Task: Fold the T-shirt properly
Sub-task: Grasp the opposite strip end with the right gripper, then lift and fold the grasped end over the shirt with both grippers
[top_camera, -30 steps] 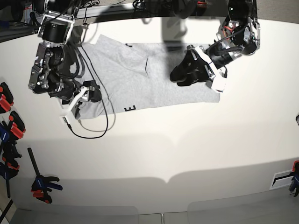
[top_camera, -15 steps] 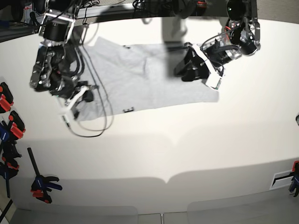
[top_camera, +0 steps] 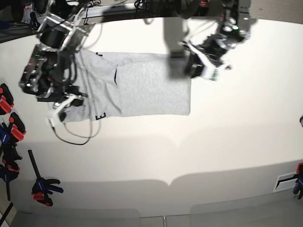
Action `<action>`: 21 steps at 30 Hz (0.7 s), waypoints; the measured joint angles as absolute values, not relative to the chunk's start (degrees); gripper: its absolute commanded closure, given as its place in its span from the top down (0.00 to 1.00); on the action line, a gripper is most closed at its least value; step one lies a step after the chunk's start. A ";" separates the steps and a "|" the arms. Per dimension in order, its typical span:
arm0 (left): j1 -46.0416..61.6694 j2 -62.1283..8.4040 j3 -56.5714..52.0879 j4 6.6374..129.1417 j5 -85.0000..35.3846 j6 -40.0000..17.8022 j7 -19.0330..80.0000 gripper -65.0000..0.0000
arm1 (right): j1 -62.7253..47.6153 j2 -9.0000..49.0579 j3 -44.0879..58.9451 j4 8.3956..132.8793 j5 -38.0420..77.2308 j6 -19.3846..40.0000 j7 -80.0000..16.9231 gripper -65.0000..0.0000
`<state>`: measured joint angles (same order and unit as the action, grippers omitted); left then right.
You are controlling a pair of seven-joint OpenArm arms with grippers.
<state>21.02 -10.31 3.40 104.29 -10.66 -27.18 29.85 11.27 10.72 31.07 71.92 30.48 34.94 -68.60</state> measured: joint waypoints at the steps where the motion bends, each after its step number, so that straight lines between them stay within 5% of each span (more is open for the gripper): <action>1: 20.51 -10.28 5.82 103.22 -7.62 -25.80 29.45 0.17 | 11.29 9.39 31.09 73.03 30.46 34.96 -69.01 0.00; 7: 14.76 -10.44 15.86 91.13 1.98 -13.32 25.34 0.17 | 11.27 3.70 31.05 82.70 40.80 35.00 -75.85 0.00; 15: 12.36 -10.48 22.68 90.02 2.28 -12.01 26.96 0.17 | 11.42 -2.02 31.03 94.43 47.40 33.80 -76.29 0.00; 21: 13.50 -10.50 30.39 95.02 1.50 -12.60 32.42 0.17 | 13.02 -5.96 29.32 94.52 38.46 31.66 -69.52 0.00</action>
